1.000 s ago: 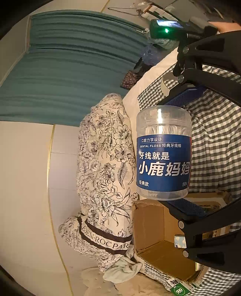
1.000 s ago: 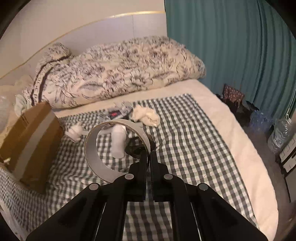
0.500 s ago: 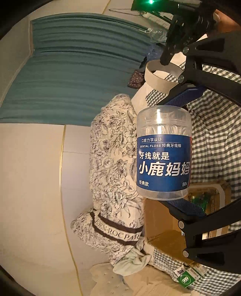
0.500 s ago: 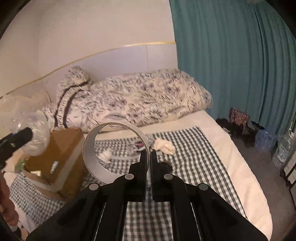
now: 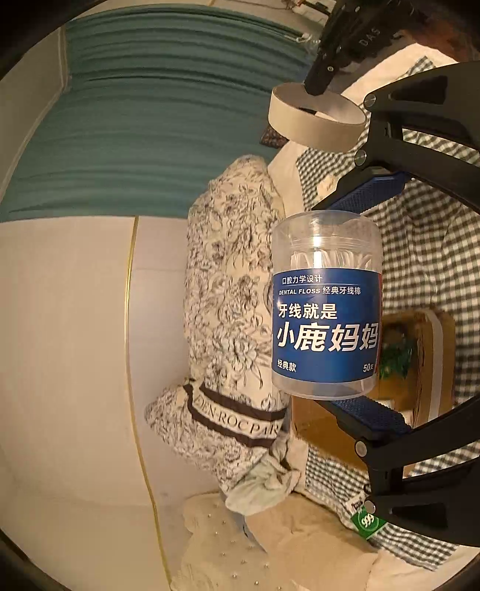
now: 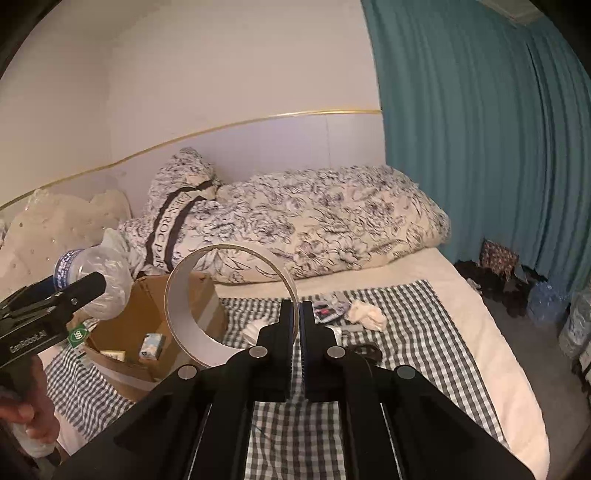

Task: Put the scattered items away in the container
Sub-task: 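Carry the water bottle and tape roll over the cardboard box with both tools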

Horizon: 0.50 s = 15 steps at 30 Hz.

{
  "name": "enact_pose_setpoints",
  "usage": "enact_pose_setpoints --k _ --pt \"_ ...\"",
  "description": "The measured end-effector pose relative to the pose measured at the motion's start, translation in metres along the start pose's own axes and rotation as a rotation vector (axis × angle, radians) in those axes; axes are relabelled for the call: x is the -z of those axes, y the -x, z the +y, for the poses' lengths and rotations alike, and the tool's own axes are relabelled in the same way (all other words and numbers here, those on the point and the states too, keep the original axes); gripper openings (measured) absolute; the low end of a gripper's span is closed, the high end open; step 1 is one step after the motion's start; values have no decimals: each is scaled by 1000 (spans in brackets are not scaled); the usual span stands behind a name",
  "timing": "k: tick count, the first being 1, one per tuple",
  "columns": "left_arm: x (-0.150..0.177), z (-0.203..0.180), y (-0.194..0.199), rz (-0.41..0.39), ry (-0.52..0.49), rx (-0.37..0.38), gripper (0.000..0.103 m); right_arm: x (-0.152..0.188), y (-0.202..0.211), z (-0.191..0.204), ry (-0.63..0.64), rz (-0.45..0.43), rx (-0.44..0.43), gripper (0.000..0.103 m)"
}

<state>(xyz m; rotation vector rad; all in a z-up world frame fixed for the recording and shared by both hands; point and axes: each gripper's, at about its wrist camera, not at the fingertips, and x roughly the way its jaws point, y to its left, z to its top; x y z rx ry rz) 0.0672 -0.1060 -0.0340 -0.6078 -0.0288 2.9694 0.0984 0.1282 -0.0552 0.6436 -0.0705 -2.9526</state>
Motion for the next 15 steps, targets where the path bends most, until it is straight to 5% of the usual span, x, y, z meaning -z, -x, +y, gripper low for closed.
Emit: enact_pose_setpoints --k 15 --pt "-3 65 -7 17 39 -123 89 -15 -30 59 50 10 -123 3"
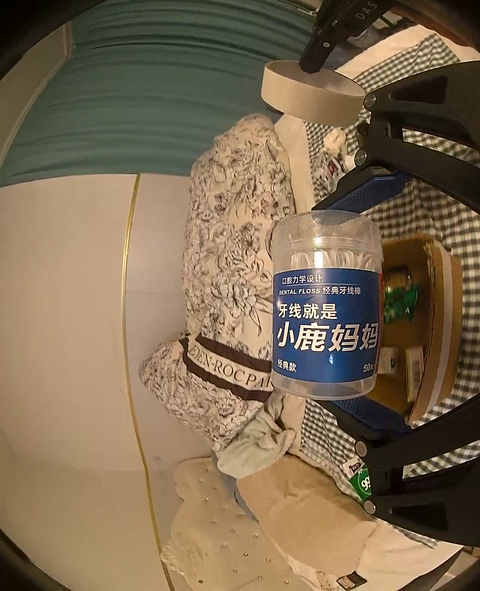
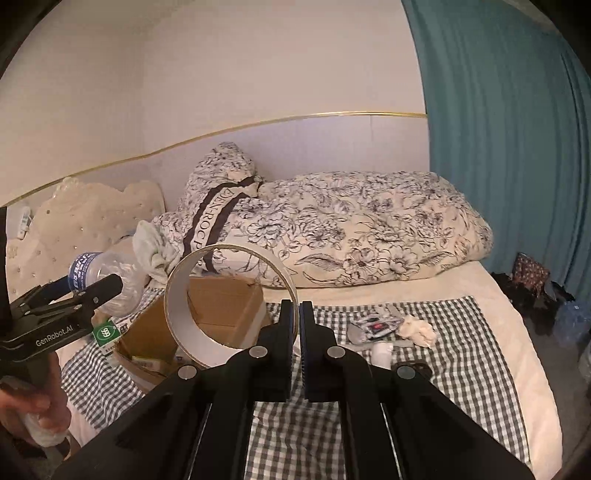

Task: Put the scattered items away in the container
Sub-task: 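Carry the water bottle and tape roll over the cardboard box with both tools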

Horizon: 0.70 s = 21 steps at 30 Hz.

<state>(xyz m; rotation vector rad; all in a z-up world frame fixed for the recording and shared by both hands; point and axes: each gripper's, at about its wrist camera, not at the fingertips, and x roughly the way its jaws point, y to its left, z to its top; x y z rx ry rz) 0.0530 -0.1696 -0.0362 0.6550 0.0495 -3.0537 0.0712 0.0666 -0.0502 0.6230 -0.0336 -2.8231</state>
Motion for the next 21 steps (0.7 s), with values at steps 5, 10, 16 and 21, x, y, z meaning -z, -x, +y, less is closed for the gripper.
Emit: enact_pose_setpoints --k 5,10,16,21 --pt "-1 18 -11 16 2 -35 89 -2 -14 18 21 14 -21 3" --pt "-1 31 -25 41 -1 -53 89 -5 -31 39 52 26 -44 3" --pt "-1 40 -46 88 -9 -52 89 -6 -53 59 77 60 -71 3" --pt "2 46 -63 113 -7 -61 89 -4 -72 71 81 82 -89 3"
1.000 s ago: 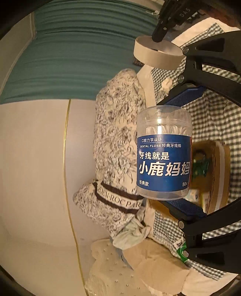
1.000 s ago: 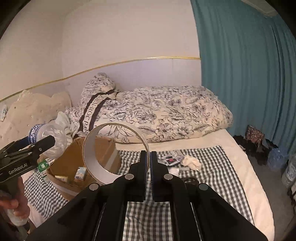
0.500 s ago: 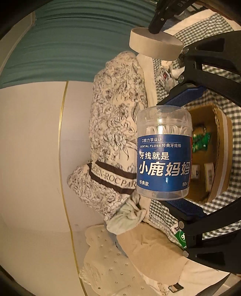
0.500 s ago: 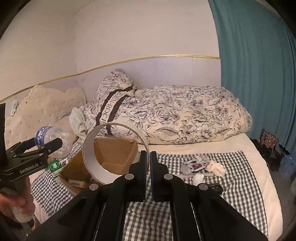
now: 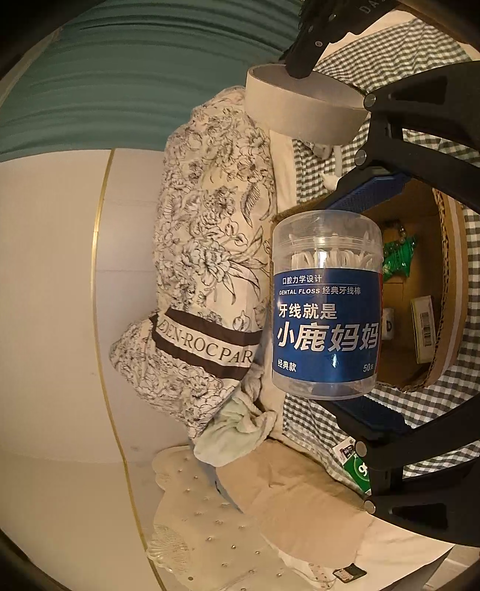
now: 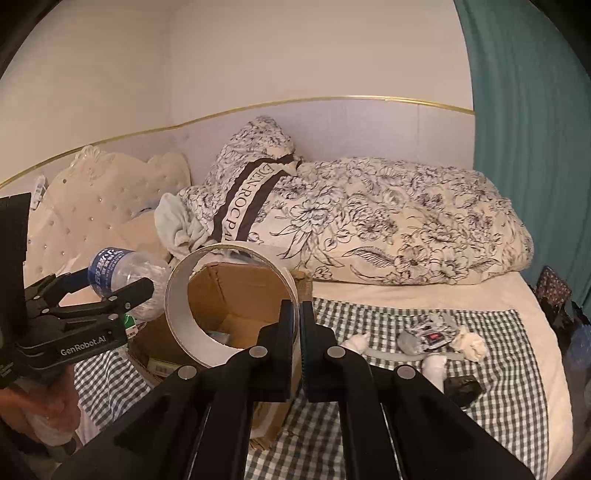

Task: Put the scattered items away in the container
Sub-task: 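Carry the water bottle and tape roll over the cardboard box with both tools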

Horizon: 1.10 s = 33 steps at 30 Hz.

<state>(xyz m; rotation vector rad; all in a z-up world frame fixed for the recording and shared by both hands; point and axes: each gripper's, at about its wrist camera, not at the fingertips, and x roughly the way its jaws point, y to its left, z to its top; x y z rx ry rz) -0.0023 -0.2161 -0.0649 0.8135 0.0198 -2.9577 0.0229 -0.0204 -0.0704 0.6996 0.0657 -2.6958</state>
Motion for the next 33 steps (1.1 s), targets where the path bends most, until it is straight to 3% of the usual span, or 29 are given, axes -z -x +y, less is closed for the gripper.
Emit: enact_pose_setpoints --k 13,33 --pt "13 6 -61 110 -22 0 89 2 -67 18 30 105 -39 3" --pt "46 14 -130 345 -58 -24 89 36 -152 36 110 292 -46 3"
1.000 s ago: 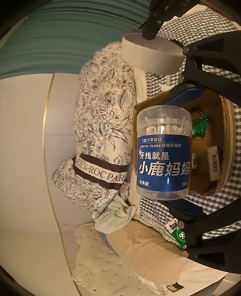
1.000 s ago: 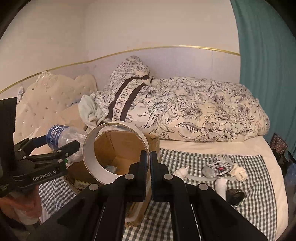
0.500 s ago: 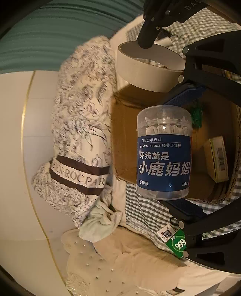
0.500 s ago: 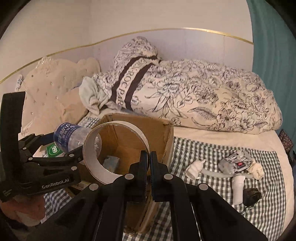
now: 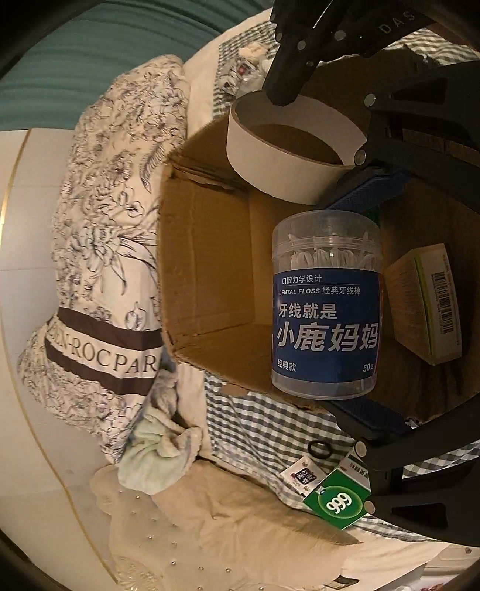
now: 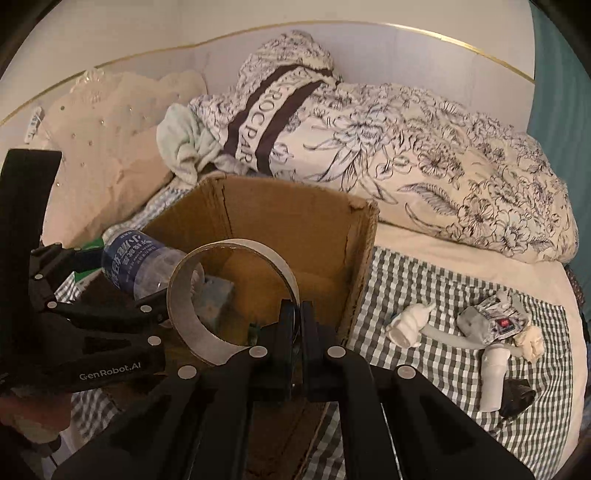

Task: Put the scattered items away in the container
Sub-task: 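Carry the water bottle and tape roll over the cardboard box with both tools, then open both tools to drop the water bottle and tape roll into the box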

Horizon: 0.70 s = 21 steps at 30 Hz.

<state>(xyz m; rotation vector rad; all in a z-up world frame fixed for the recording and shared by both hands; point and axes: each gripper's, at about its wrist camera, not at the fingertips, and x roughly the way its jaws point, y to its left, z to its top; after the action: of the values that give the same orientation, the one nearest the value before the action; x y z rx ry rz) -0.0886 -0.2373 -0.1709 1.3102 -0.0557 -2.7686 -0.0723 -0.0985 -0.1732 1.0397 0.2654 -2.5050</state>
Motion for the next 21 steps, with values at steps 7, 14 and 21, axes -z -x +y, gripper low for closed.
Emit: enact_pose_setpoints --k 7,14,21 --pt "-2 0 -5 9 4 -6 90 3 -11 -2 3 25 4 7" --pt "-9 -1 2 8 18 -13 91 2 1 0 12 -11 19 42" --pt "-17 -1 29 -65 45 -11 92 -1 32 -5 -5 -93 28 44"
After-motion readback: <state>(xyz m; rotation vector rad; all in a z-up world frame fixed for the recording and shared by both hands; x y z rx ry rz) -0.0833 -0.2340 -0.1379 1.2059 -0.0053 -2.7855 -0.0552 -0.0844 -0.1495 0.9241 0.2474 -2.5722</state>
